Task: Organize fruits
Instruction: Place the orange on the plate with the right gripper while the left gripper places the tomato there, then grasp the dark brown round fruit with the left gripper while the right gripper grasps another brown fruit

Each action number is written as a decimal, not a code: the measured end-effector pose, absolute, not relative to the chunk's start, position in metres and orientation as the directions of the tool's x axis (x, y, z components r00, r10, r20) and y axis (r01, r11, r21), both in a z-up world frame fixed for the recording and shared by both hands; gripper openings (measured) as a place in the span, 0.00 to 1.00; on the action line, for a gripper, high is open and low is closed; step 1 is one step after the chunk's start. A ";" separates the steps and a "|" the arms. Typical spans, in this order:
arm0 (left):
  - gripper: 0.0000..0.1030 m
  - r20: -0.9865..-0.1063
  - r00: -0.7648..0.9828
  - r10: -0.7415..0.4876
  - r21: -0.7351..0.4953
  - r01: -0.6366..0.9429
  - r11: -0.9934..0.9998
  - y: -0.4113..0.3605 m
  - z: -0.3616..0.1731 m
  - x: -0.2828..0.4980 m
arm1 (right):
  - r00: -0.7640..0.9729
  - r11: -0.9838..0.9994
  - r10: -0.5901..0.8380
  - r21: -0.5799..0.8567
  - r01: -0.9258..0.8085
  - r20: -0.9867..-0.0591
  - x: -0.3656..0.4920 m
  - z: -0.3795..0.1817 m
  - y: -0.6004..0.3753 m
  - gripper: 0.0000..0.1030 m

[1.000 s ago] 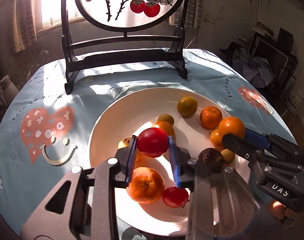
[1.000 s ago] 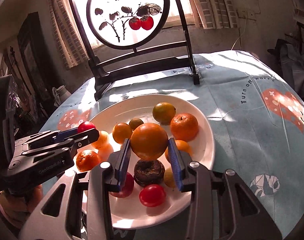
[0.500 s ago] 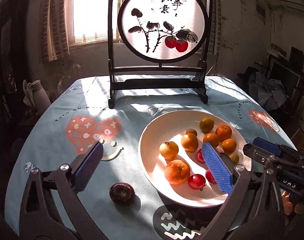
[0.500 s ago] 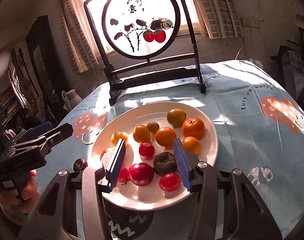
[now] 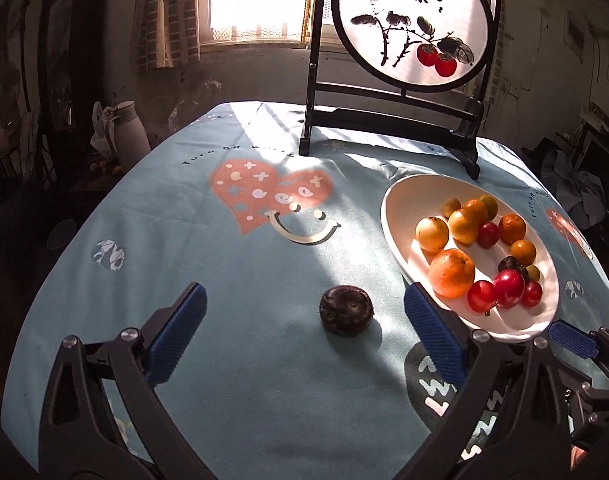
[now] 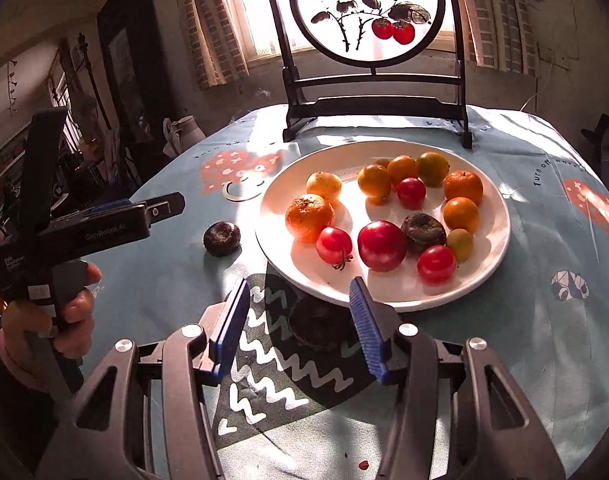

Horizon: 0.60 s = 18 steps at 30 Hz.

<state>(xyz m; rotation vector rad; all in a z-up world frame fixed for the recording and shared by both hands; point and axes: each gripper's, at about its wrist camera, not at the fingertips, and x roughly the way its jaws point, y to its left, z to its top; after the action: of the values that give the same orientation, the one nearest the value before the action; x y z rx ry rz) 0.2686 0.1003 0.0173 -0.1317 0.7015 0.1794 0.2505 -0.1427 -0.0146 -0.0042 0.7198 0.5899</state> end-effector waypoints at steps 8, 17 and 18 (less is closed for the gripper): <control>0.98 -0.648 0.746 0.155 -0.019 -0.219 0.975 0.099 0.017 0.264 | 0.572 0.851 0.479 0.193 -0.488 -0.666 0.250 -0.027 -0.143 0.51; 0.98 -0.649 0.737 0.188 0.003 -0.244 0.970 0.103 0.019 0.262 | 0.544 0.877 0.412 0.156 -0.454 -0.731 0.258 -0.046 -0.139 0.51; 0.98 -0.651 0.736 0.185 -0.004 -0.247 0.969 0.105 0.019 0.262 | 0.544 0.879 0.403 0.146 -0.453 -0.736 0.258 -0.048 -0.138 0.52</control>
<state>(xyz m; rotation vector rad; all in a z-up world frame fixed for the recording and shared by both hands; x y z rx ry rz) 0.2616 0.1046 0.0191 -0.0928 0.7050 0.2376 0.2583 -0.1379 -0.0480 -0.0644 0.8568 0.5084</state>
